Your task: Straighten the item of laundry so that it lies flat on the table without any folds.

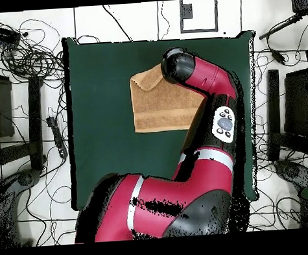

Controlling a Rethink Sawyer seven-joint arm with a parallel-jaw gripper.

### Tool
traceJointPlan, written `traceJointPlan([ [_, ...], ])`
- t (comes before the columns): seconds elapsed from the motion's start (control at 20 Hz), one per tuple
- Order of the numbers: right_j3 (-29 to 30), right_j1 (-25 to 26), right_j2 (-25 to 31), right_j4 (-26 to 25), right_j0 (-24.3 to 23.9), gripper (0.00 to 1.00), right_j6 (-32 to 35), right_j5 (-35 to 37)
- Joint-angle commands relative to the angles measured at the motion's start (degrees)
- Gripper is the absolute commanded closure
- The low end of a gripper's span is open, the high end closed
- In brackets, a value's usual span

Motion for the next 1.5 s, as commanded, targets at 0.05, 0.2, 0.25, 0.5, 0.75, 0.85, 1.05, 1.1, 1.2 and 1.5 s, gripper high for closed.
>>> traceJointPlan([
  [0.05,1.2,3.3,2.6,0.5,0.6,0.00,1.0,3.6],
  [0.2,1.4,3.2,2.7,0.3,0.5,0.00,0.5,3.1],
  [0.25,1.4,3.2,2.2,-0.5,0.7,0.00,-0.3,2.8],
  [0.5,2.8,2.5,3.1,-1.0,0.2,0.00,-2.4,3.3],
  [0.75,1.3,3.6,3.0,-1.0,0.3,0.00,-2.0,3.7],
  [0.85,0.7,3.9,3.0,-1.0,0.4,0.00,-1.9,3.9],
  [1.05,1.2,3.2,3.4,-1.2,0.5,0.00,-2.7,3.7],
  [1.1,1.7,2.5,3.5,-1.9,0.6,0.00,-4.0,3.5],
  [1.2,5.1,-0.9,4.0,-3.8,0.9,0.00,-8.5,2.6],
  [1.5,15.4,-10.2,7.7,-7.9,-0.1,0.00,-17.9,0.9],
])
